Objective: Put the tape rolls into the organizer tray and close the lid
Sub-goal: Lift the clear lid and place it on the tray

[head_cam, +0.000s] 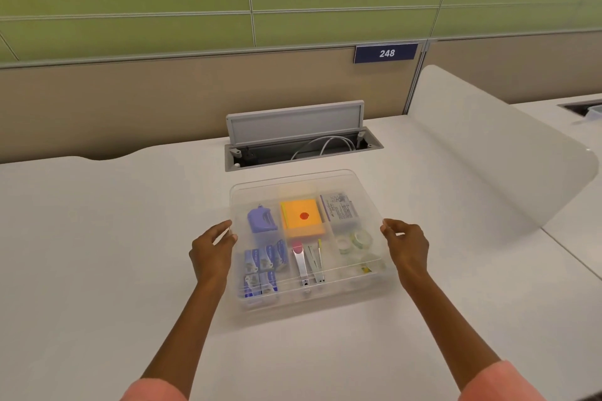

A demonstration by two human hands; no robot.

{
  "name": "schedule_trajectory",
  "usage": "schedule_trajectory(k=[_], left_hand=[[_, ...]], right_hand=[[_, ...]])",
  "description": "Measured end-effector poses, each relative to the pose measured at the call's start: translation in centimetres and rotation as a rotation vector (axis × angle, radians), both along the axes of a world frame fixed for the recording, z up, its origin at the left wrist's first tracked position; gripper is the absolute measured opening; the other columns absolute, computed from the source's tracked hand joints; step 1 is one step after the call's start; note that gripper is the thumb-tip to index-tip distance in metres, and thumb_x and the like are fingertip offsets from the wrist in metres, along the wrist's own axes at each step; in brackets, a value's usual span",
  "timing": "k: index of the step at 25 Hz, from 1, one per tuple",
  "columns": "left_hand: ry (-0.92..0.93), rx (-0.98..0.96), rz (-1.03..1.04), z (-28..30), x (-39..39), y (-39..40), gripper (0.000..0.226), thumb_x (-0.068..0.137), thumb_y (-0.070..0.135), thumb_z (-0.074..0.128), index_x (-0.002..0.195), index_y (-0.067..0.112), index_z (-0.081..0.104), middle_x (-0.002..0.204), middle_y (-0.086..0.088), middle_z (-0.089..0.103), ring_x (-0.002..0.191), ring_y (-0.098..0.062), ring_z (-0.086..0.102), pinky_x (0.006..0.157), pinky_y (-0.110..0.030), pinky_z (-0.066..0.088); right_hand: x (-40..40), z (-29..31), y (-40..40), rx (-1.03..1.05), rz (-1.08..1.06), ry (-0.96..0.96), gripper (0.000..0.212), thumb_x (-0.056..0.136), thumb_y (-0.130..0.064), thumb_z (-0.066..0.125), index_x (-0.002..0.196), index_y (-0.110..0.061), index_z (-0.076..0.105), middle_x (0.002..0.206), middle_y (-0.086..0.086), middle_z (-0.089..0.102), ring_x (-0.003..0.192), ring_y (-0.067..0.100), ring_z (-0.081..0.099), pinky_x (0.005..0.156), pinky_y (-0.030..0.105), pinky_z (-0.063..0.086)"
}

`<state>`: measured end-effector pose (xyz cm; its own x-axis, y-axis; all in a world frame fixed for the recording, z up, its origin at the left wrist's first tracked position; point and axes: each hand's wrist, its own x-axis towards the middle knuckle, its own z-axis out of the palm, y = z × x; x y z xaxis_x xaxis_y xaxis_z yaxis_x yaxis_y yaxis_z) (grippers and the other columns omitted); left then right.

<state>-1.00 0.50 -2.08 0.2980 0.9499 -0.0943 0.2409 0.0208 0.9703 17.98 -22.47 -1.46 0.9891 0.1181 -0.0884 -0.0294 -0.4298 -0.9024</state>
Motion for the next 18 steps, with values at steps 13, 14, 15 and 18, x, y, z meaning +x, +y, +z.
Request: schedule_trajectory(k=[13,14,15,18], left_hand=[[-0.039,-0.078,-0.004,-0.8,-1.2,-1.0,0.028,0.082,0.012,0.064,0.109,0.017,0.064,0.116,-0.005,0.065,0.099,-0.019,0.06,0.083,-0.03,0.048],[-0.026,-0.064,-0.004,-0.8,-1.3,-1.1,0.027,0.082,0.012,0.063,0.109,0.017,0.064,0.116,-0.005,0.065,0.097,-0.017,0.059,0.081,-0.028,0.047],[0.001,-0.04,-0.009,-0.8,-1.2,-1.1,0.027,0.083,0.013,0.061,0.11,0.017,0.063,0.117,-0.005,0.065,0.096,-0.016,0.059,0.08,-0.026,0.046],[0.142,0.127,-0.055,-0.6,-0.8,-1.4,0.029,0.086,0.013,0.058,0.115,0.013,0.059,0.122,-0.013,0.06,0.106,-0.025,0.058,0.086,-0.033,0.047]], right_hand=[[-0.7,-0.9,-3.4,0.187,0.029,0.178,0.026,0.077,-0.022,0.074,0.098,-0.007,0.072,0.087,0.012,0.072,0.081,0.027,0.065,0.08,0.038,0.053],[-0.8,-1.0,-3.6,0.185,0.045,0.177,0.027,0.077,-0.022,0.074,0.098,-0.006,0.072,0.088,0.013,0.072,0.085,0.028,0.065,0.084,0.041,0.054],[-0.8,-1.0,-3.7,0.177,0.062,0.177,0.027,0.077,-0.023,0.073,0.098,-0.006,0.072,0.089,0.014,0.072,0.087,0.029,0.065,0.086,0.043,0.054],[-0.2,-0.7,-3.7,0.087,0.139,0.163,0.036,0.077,-0.025,0.074,0.107,-0.007,0.067,0.094,0.015,0.07,0.085,0.03,0.065,0.082,0.044,0.054]])
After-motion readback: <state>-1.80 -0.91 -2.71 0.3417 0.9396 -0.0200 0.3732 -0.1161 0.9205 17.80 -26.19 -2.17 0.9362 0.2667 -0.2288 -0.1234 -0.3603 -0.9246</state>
